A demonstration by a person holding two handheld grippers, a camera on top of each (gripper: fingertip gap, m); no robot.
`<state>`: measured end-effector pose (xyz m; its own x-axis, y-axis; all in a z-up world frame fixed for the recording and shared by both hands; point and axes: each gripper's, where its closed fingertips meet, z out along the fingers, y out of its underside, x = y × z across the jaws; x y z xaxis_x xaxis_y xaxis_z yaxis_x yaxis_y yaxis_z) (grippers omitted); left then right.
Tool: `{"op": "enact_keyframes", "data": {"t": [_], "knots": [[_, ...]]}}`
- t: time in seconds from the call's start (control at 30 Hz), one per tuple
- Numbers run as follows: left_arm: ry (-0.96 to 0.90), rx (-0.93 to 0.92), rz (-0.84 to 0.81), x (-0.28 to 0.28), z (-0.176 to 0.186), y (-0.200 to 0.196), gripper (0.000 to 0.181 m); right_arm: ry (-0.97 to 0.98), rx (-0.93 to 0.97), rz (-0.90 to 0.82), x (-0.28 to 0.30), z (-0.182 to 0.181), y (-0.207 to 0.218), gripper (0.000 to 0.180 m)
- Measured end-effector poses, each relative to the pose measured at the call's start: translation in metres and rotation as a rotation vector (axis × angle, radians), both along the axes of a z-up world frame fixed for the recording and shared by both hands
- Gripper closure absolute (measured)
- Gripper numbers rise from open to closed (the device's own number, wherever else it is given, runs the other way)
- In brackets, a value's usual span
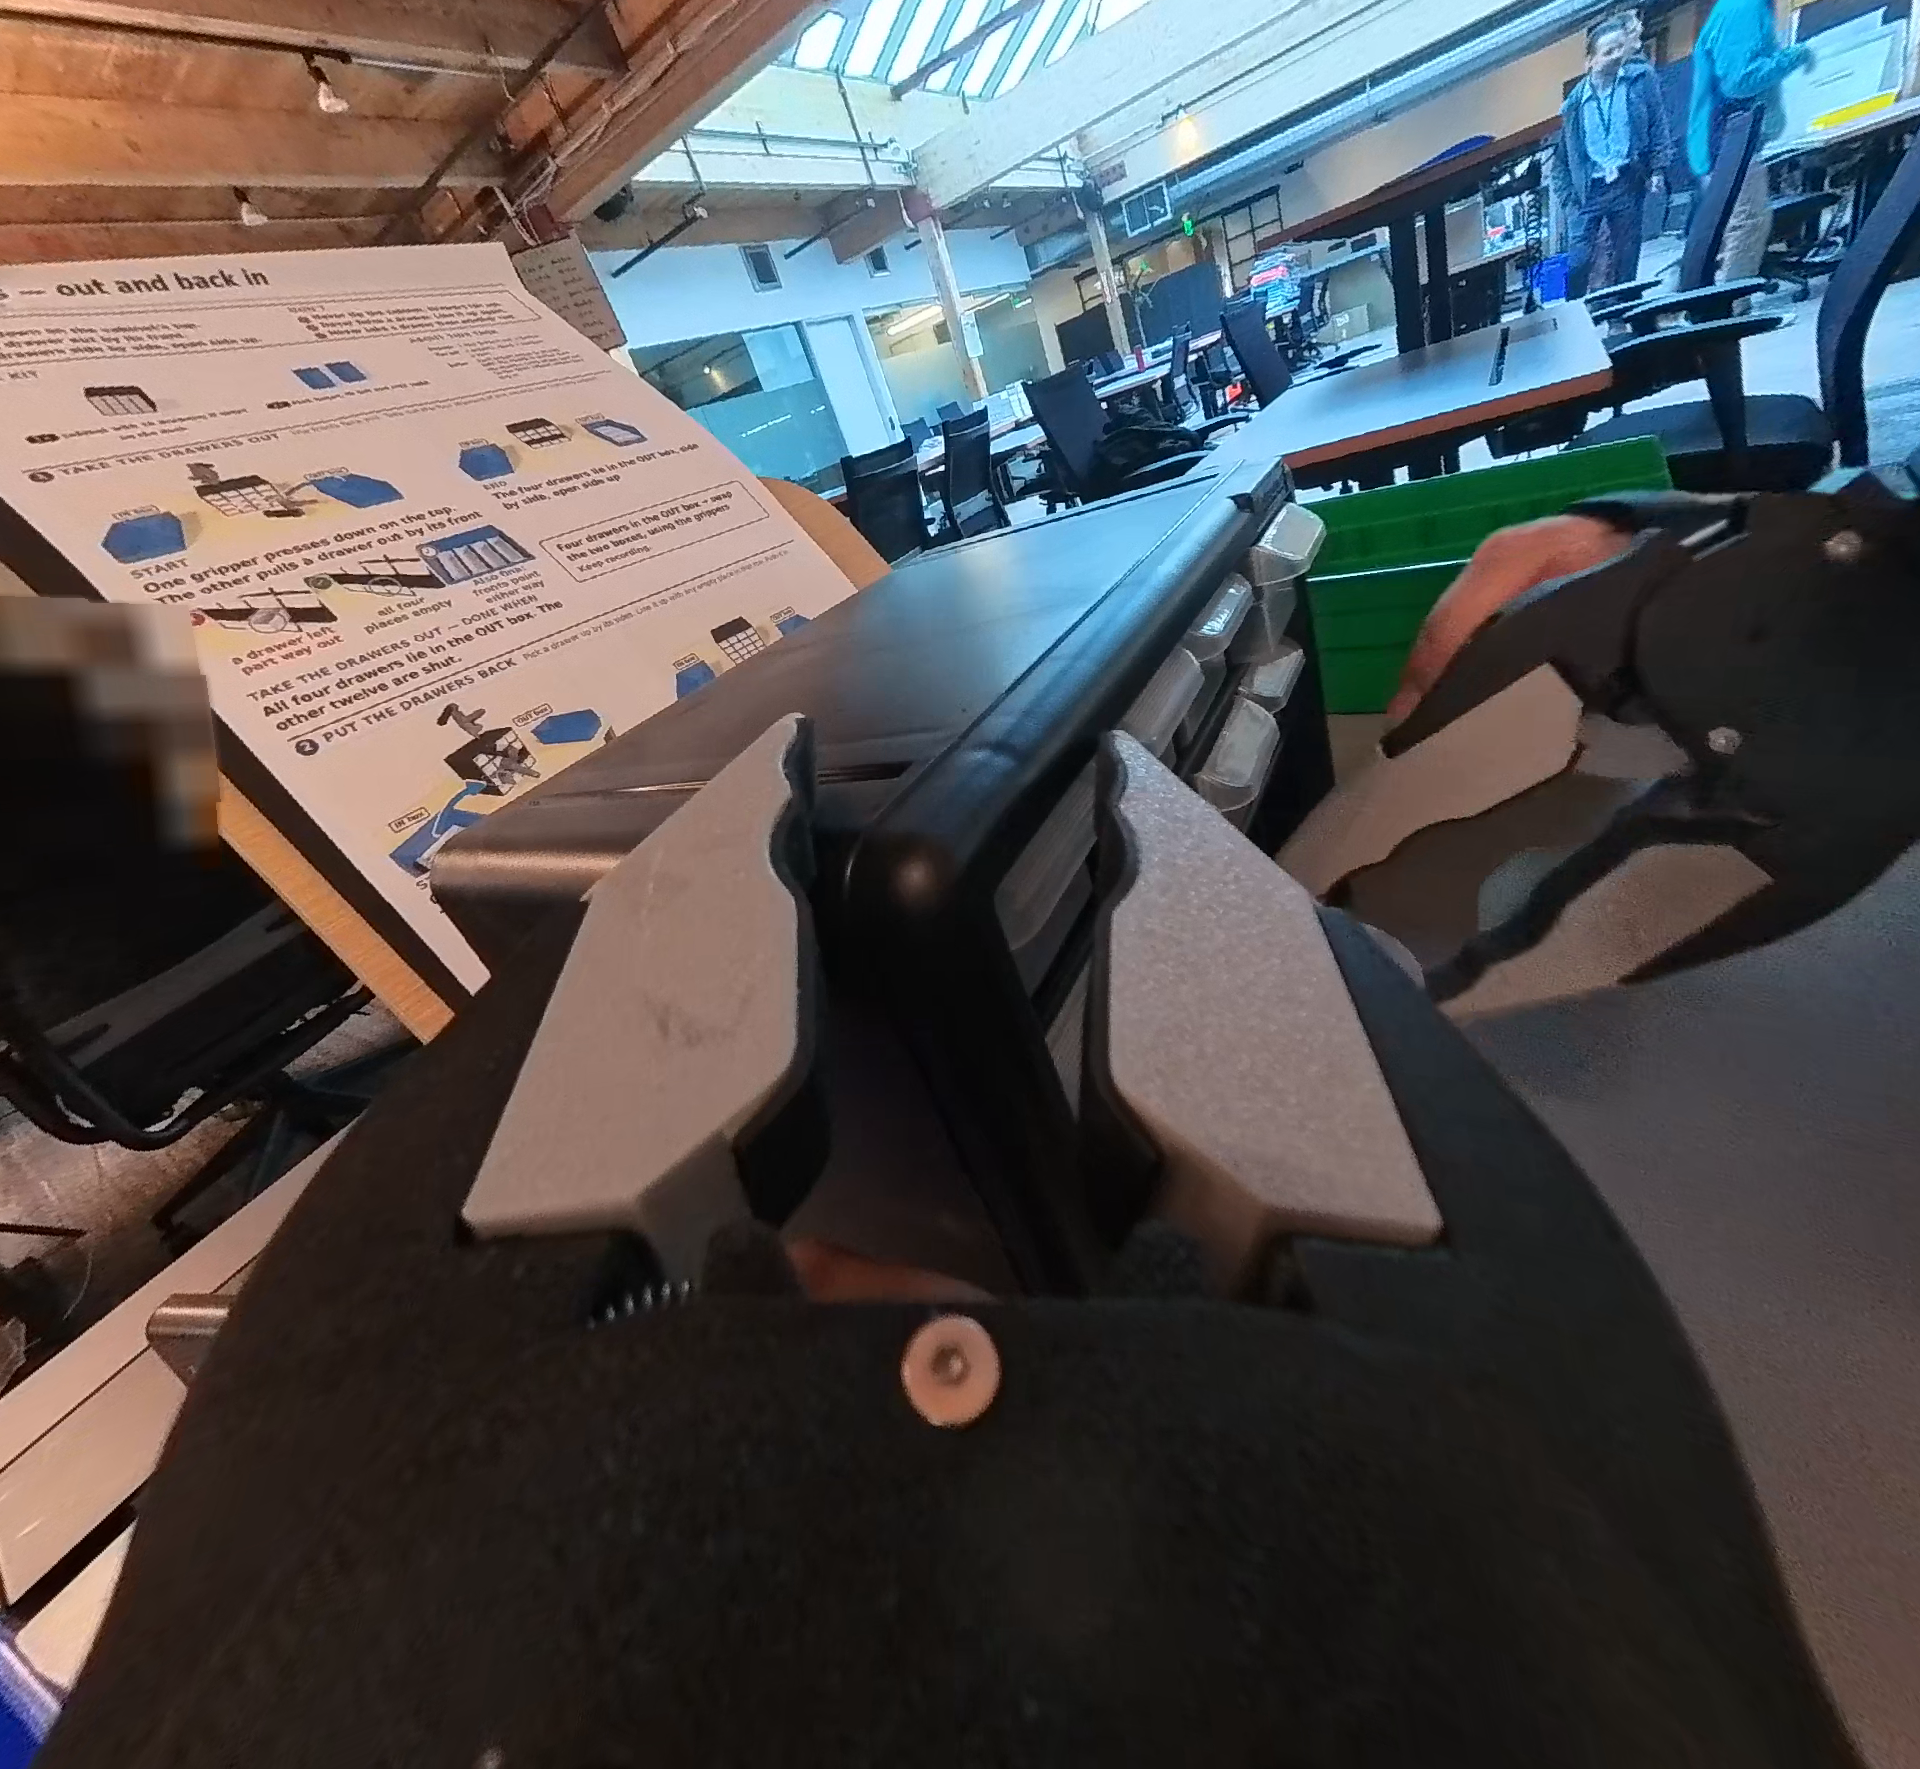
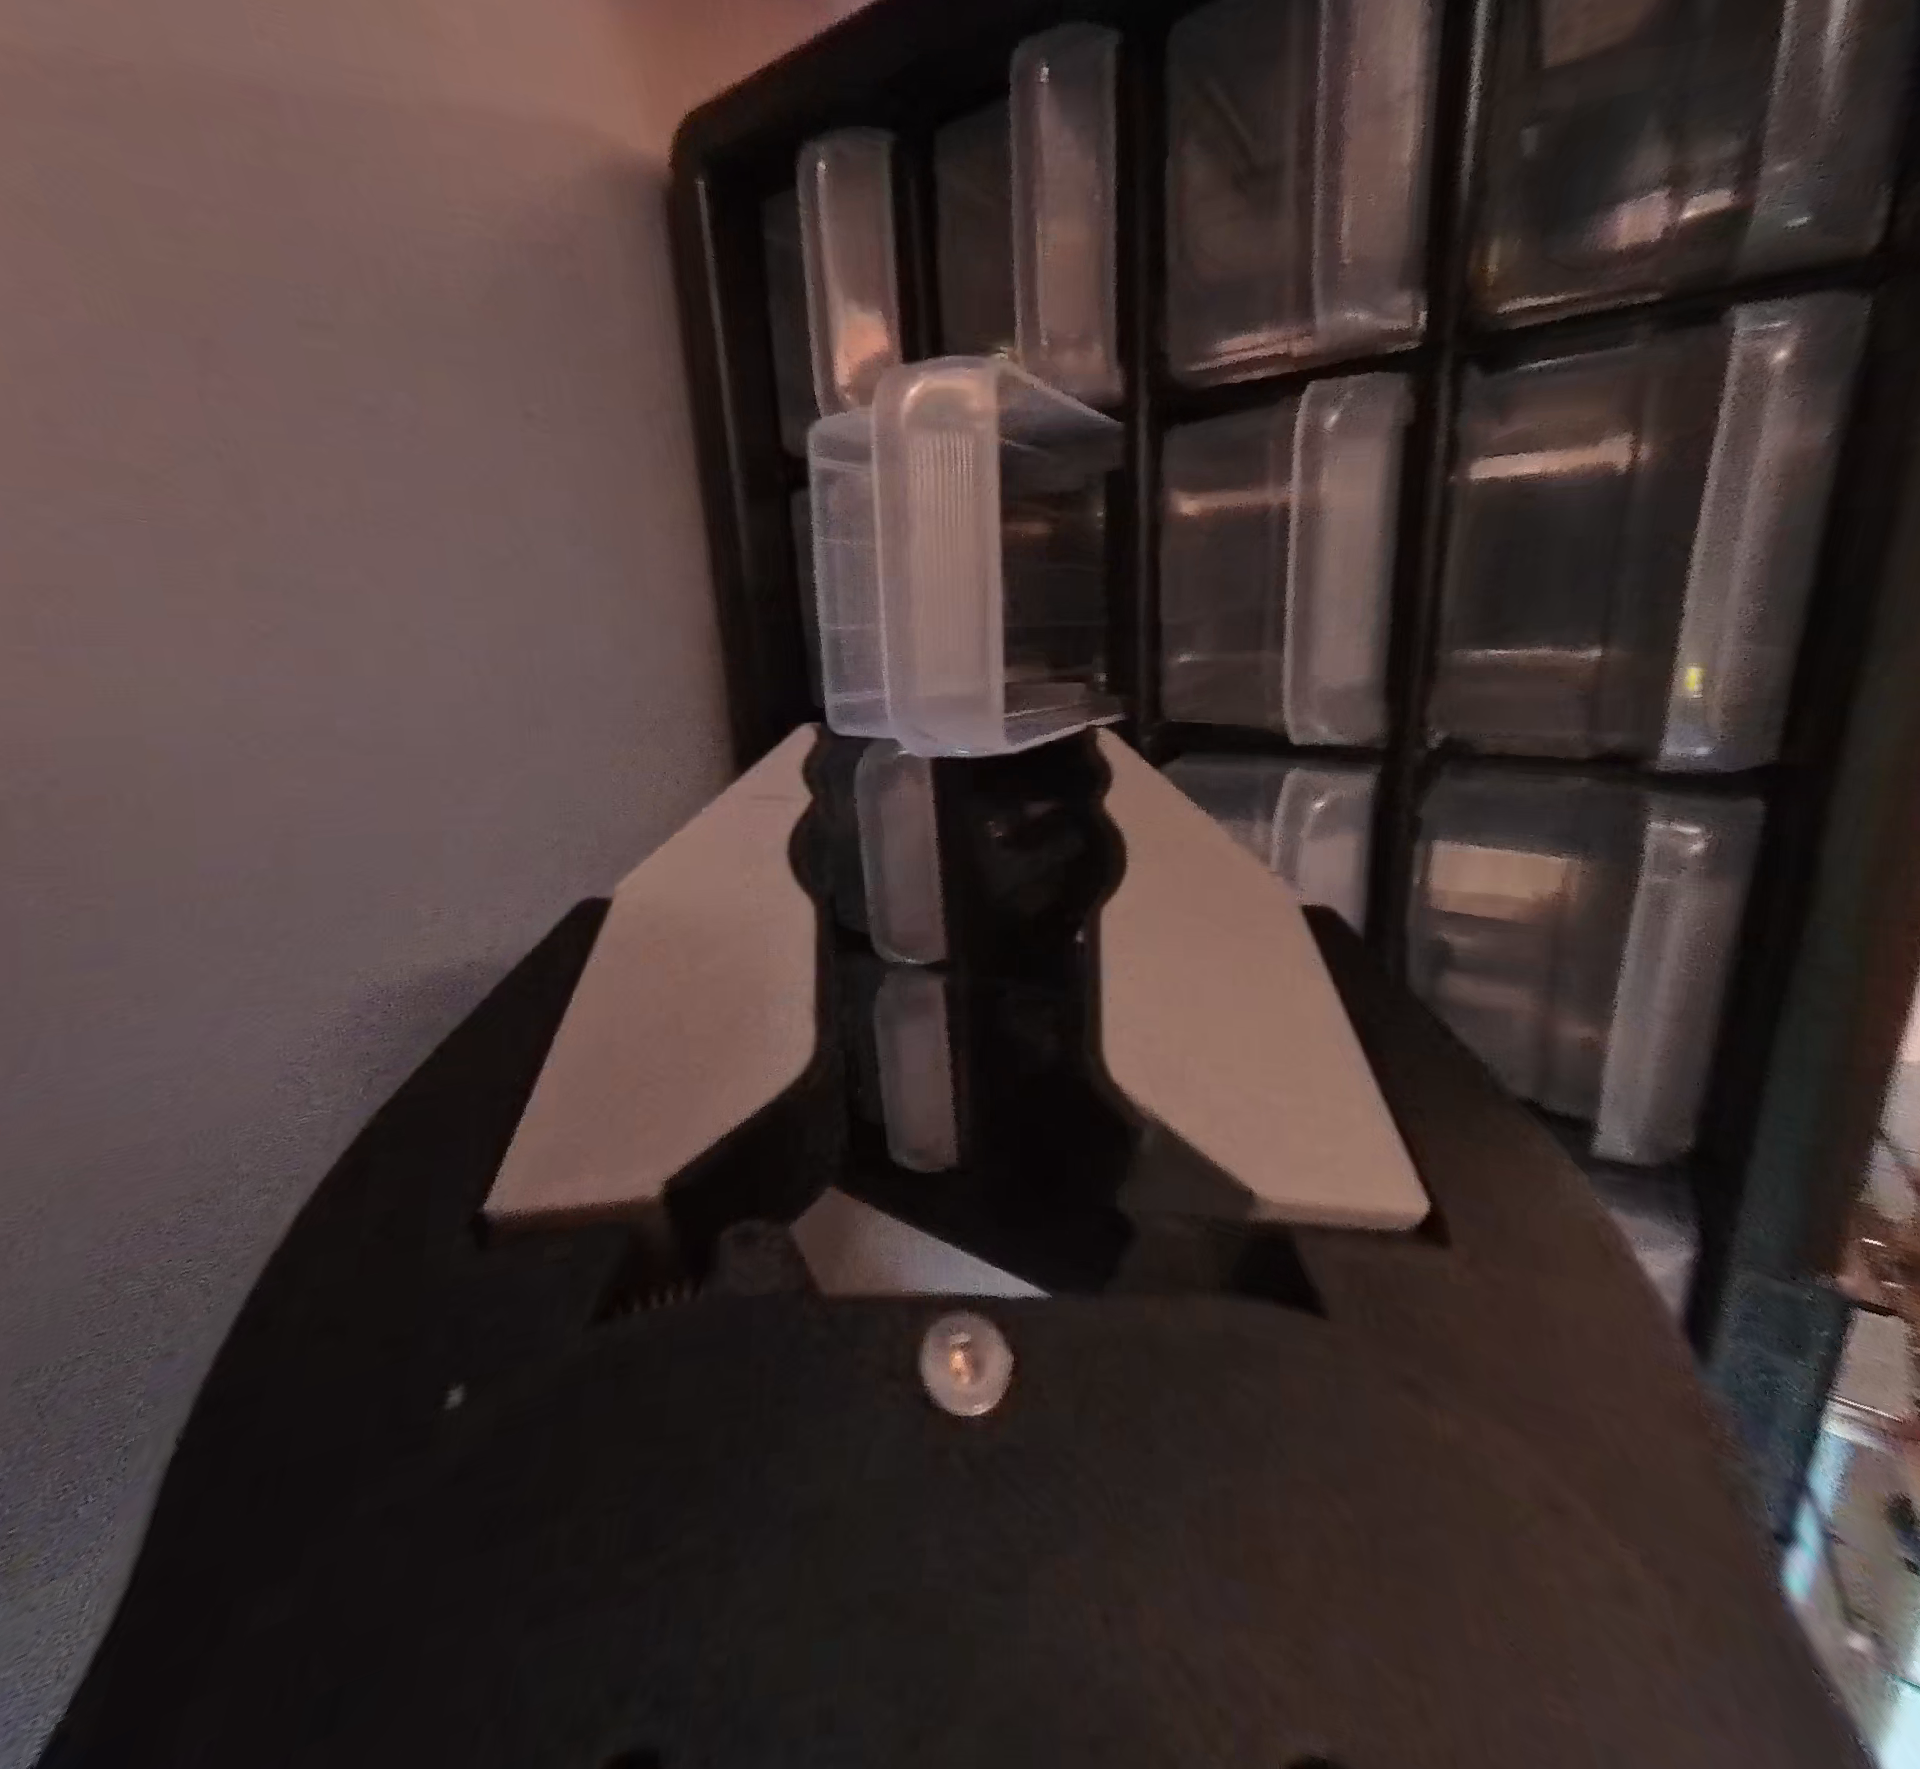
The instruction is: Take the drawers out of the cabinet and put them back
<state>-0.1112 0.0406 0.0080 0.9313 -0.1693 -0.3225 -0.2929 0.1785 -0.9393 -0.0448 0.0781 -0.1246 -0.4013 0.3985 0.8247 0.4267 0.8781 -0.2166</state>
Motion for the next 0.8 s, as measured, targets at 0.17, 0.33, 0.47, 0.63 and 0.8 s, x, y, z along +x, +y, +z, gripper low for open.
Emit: {"op": "enact_keyframes", "data": {"t": [0.17, 0.33, 0.47, 0.63, 0.8], "knots": [[-0.001, 0.000, -0.001, 0.000, 0.000, 0.000, 0.129, -0.103, 0.055, 0.027, 0.005, -0.006, 0.000, 0.120], [0.000, 0.003, -0.001, 0.000, 0.000, 0.000, 0.129, -0.067, 0.097, 0.019, 0.004, 0.008, 0.002, 0.115], [-0.003, 0.004, -0.004, 0.000, 0.000, 0.000, 0.129, -0.122, 0.145, 0.074, 0.002, -0.002, -0.006, 0.123], [0.001, 0.003, -0.002, 0.000, 0.000, 0.000, 0.129, -0.189, 0.241, 0.050, 0.000, -0.014, -0.007, 0.151], [-0.001, 0.003, -0.004, 0.000, 0.000, 0.000, 0.128, -0.315, 0.042, 0.099, 0.038, -0.021, -0.045, 0.158]]}}
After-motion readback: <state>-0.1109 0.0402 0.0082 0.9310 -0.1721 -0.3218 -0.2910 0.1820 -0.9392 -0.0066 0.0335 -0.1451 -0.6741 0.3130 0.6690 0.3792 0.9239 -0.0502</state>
